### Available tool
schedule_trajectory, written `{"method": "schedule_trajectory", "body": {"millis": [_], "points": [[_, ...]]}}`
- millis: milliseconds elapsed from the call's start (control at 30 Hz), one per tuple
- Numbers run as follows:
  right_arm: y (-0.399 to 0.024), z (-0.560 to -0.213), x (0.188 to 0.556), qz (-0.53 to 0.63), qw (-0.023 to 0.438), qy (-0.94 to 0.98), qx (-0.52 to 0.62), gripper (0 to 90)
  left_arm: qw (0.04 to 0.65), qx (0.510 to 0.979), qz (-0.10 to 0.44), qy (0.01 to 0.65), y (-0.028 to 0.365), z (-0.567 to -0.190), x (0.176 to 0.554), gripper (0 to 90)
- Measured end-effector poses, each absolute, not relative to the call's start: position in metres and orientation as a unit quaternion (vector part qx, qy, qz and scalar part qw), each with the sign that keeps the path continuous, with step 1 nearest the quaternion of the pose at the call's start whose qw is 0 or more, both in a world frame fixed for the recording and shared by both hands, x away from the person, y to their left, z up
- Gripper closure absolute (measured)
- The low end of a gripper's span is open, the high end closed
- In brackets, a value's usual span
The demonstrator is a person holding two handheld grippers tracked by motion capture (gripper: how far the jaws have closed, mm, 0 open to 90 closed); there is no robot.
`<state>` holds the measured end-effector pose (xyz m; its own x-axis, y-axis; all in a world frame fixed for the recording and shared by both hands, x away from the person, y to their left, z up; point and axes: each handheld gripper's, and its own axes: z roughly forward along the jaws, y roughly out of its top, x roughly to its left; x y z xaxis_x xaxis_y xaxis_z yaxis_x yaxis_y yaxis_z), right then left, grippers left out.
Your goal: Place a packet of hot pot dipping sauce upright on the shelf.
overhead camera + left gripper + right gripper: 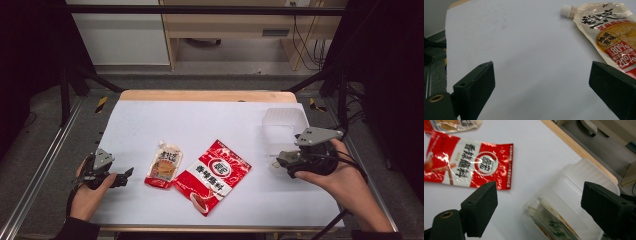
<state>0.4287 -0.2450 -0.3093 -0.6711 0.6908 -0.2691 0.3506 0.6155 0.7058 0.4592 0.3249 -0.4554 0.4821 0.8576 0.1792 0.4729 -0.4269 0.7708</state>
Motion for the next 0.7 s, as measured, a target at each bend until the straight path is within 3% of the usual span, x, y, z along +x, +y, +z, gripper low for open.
{"method": "schedule_trajectory", "body": {"millis": [333, 700], "points": [[-0.189, -0.325, 0.422, 0.350, 0.284, 0.834, 0.318, 18.2, 0.328, 0.804, 0.280, 0.409, 0.318, -0.457, 0.458, 6.3], [-0.131, -0.356, 0.428, 0.354, 0.266, 0.842, 0.309, 18.8, 0.324, 0.808, 0.266, 0.415, 0.318, -0.458, 0.456, 6.2]]}}
